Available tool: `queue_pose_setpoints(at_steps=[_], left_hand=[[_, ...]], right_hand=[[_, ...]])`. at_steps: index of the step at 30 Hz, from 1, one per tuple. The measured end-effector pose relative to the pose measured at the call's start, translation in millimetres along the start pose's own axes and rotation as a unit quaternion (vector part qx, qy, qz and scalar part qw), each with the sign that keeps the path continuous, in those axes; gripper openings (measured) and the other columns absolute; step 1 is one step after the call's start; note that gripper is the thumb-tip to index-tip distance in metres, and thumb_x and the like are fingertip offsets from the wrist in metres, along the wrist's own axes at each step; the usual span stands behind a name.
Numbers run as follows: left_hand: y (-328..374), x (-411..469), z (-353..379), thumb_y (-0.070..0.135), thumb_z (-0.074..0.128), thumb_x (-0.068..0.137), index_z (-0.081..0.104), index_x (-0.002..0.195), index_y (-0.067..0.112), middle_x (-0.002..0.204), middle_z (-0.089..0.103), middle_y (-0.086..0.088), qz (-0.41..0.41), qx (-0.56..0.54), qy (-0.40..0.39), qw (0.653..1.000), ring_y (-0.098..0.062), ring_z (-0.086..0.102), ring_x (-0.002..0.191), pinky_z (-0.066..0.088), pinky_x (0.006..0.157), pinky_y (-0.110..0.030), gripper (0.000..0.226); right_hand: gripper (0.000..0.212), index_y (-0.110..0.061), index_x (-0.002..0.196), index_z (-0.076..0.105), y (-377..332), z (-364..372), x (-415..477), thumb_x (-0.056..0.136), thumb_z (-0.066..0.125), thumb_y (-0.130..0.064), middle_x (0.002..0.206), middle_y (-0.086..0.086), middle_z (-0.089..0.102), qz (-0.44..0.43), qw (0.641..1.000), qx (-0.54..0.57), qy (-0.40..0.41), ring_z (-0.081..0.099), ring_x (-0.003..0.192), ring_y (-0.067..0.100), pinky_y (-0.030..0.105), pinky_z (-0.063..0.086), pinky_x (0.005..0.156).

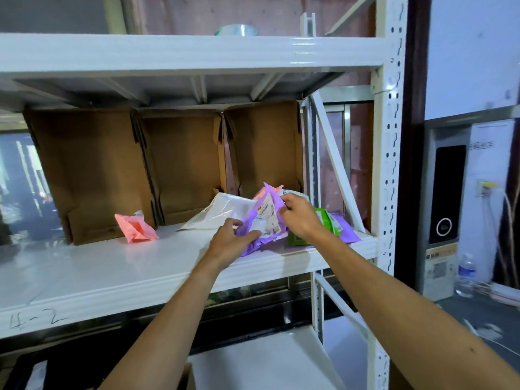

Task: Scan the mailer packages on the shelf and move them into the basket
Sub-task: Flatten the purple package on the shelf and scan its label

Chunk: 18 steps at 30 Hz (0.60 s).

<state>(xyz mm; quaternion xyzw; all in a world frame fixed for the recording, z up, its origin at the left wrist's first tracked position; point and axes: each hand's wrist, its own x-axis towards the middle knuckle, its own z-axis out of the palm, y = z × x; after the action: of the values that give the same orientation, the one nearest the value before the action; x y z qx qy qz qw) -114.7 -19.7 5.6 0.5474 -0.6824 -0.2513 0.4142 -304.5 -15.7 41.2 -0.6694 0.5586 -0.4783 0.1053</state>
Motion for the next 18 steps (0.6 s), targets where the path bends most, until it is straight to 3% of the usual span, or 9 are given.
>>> queue_pose_setpoints(at_steps=[2, 6, 10, 12, 14, 17, 18], left_hand=[[11, 5, 17, 0.049, 0.075, 0.083, 0.049, 0.123, 0.022, 0.127, 0.056, -0.001, 0.012, -0.026, -0.012, 0.999, -0.016, 0.059, 0.108, 0.051, 0.070, -0.021, 0.055], [26, 12, 55, 0.048, 0.077, 0.081, 0.050, 0.127, 0.025, 0.132, 0.051, 0.001, 0.033, -0.031, -0.019, 0.999, -0.017, 0.055, 0.118, 0.051, 0.099, -0.036, 0.058], [43, 14, 84, 0.046, 0.073, 0.084, 0.052, 0.132, 0.024, 0.135, 0.047, 0.002, 0.078, -0.002, -0.003, 0.997, -0.017, 0.052, 0.123, 0.046, 0.104, -0.036, 0.056], [49, 13, 94, 0.046, 0.070, 0.086, 0.053, 0.134, 0.024, 0.136, 0.045, 0.000, 0.101, 0.039, -0.004, 0.994, -0.018, 0.050, 0.125, 0.041, 0.106, -0.031, 0.055], [50, 14, 99, 0.047, 0.067, 0.088, 0.053, 0.137, 0.024, 0.138, 0.043, -0.001, 0.118, 0.073, -0.007, 0.990, -0.019, 0.048, 0.127, 0.037, 0.104, -0.025, 0.056], [52, 13, 103, 0.049, 0.061, 0.092, 0.051, 0.140, 0.024, 0.142, 0.040, -0.002, 0.126, 0.098, -0.015, 0.987, -0.021, 0.047, 0.130, 0.033, 0.100, -0.023, 0.055], [51, 13, 104, 0.050, 0.060, 0.093, 0.049, 0.141, 0.025, 0.143, 0.039, -0.002, 0.126, 0.105, -0.017, 0.986, -0.022, 0.046, 0.131, 0.033, 0.101, -0.024, 0.055]], right_hand=[[0.028, -0.018, 0.105, 0.068, 11, -15, 3, 0.088, 0.049, -0.006, 0.105, 0.006, 0.074, 0.019, 1.000, 0.011, 0.019, 0.066, 0.098, 0.028, 0.044, 0.054, 0.085], [0.021, -0.020, 0.099, 0.064, 44, -40, 11, 0.087, 0.050, -0.009, 0.106, 0.004, 0.073, 0.069, 0.996, 0.052, 0.031, 0.067, 0.100, 0.027, 0.048, 0.058, 0.083], [0.028, -0.011, 0.102, 0.070, 64, -71, 13, 0.085, 0.050, -0.003, 0.099, 0.004, 0.071, 0.136, 0.981, 0.119, 0.066, 0.065, 0.094, 0.023, 0.032, 0.054, 0.071], [0.028, -0.012, 0.099, 0.071, 76, -85, 13, 0.085, 0.050, 0.000, 0.093, 0.006, 0.069, 0.161, 0.977, 0.111, 0.084, 0.063, 0.090, 0.027, 0.033, 0.050, 0.073], [0.033, -0.006, 0.115, 0.068, 87, -92, 13, 0.088, 0.050, 0.000, 0.103, 0.011, 0.069, 0.183, 0.975, 0.089, 0.091, 0.064, 0.097, 0.032, 0.037, 0.051, 0.083], [0.048, -0.003, 0.139, 0.047, 92, -93, 4, 0.091, 0.049, -0.002, 0.120, 0.018, 0.061, 0.195, 0.977, 0.023, 0.078, 0.061, 0.100, 0.031, 0.035, 0.050, 0.080], [0.053, -0.003, 0.143, 0.041, 89, -91, -1, 0.091, 0.052, -0.003, 0.128, 0.019, 0.056, 0.169, 0.982, -0.023, 0.079, 0.057, 0.108, 0.031, 0.036, 0.049, 0.085]])
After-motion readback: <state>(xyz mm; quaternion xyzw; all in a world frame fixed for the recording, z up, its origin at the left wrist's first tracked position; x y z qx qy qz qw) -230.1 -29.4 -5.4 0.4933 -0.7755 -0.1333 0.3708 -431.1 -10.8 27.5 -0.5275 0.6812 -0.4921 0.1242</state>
